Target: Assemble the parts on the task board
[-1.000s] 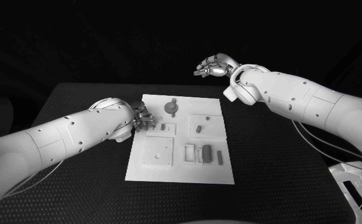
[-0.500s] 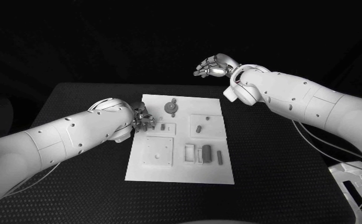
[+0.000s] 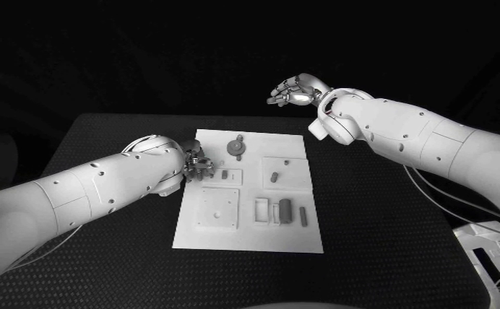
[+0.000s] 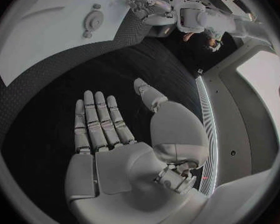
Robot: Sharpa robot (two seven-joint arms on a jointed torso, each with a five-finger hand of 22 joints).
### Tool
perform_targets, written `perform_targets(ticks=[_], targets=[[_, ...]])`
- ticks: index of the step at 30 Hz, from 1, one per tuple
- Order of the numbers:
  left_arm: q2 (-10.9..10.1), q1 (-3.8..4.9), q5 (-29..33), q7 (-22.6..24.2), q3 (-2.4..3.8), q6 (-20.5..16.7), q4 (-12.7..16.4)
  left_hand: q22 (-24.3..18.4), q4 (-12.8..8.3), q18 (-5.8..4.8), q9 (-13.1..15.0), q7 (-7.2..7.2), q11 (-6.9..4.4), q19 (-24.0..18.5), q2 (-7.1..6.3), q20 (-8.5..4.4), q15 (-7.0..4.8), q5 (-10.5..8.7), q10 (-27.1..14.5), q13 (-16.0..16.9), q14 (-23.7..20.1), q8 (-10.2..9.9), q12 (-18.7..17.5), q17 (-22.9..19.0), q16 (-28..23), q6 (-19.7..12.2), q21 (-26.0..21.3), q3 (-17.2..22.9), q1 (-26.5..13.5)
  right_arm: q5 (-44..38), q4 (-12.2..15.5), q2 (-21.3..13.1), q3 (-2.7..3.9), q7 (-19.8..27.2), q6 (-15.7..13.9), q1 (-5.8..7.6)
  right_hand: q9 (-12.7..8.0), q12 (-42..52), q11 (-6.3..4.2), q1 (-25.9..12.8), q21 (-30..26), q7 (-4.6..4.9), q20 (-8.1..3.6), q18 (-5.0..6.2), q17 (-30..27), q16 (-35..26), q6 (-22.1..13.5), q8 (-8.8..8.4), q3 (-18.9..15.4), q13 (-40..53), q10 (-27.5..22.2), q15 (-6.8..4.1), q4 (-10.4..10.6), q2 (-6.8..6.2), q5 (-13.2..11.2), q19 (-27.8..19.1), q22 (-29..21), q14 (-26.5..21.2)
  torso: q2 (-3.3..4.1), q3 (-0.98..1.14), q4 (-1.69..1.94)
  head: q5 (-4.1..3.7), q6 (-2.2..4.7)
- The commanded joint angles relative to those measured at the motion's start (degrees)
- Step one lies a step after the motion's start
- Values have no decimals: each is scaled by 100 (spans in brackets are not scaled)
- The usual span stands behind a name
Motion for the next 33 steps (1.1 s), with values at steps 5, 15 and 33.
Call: perform_targets(ticks=[5,15,33], targets=[[-8,-51,-115,-88,-31,105,30,71,5,-60,-6,-41,-134,15,60,-55,-42,34,161,15,2,47,45,11,31,82,36,41,11,-2,6,-4,2,78,85,-7,-8,-30,11,-22,-27,260,5,-68,-12,-36,-47,34,-16,1,51,2,23,30,-11,43,-6,-38,1,-1,1,-5,-8],[-26,-53,-115,-63,-31,52,40,99,1,-59,3,-54,-147,36,53,-68,-54,53,182,39,24,60,64,14,55,109,51,58,18,-2,3,-4,2,78,90,-11,-9,-40,10,-21,-35,261,5,-69,-19,-37,-48,36,-18,1,56,5,23,29,-11,44,-3,-41,2,-5,2,-11,-8],[-21,-53,212,13,-30,128,-44,137,-3,-54,83,-97,-193,121,-19,-112,-100,125,247,130,96,123,147,27,149,178,130,92,118,-2,-3,4,2,76,93,-17,-11,-58,10,-19,-47,262,4,-72,-32,-41,-50,40,-21,1,66,12,23,29,-11,46,1,-49,2,-7,1,3,0]])
